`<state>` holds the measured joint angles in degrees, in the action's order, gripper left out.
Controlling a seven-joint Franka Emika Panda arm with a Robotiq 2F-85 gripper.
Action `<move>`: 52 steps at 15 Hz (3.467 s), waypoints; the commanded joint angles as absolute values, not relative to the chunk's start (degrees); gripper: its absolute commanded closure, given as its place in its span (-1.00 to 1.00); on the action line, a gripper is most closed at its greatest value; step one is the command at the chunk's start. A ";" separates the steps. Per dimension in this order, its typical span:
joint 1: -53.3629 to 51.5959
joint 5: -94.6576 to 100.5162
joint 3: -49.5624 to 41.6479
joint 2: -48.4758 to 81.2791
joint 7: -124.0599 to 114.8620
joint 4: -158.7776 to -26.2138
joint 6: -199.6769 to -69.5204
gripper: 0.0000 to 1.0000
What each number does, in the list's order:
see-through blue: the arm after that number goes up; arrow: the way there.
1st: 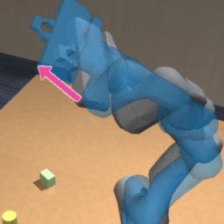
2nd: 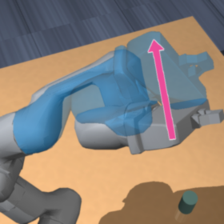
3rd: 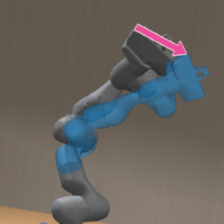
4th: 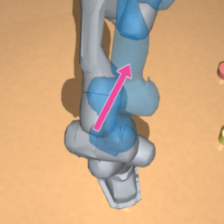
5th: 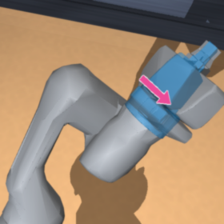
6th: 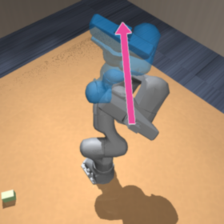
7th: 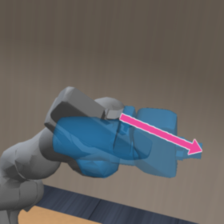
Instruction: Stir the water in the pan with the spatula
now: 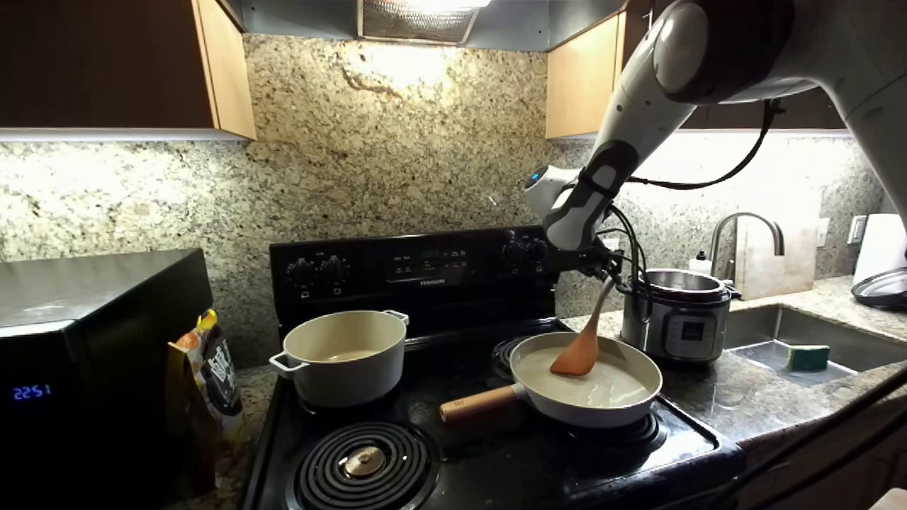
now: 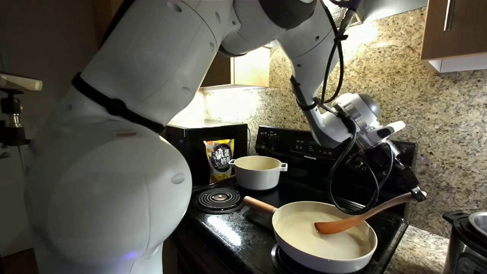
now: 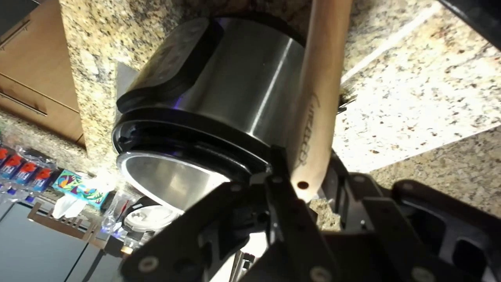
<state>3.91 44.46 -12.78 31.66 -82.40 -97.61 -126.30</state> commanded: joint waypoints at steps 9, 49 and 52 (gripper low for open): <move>1.34 44.74 -11.75 32.20 -78.58 -98.64 -126.79 0.85; 2.91 45.42 -16.75 28.34 -81.74 -103.22 -124.54 0.85; 2.79 45.33 -15.98 29.03 -81.22 -101.47 -124.00 0.85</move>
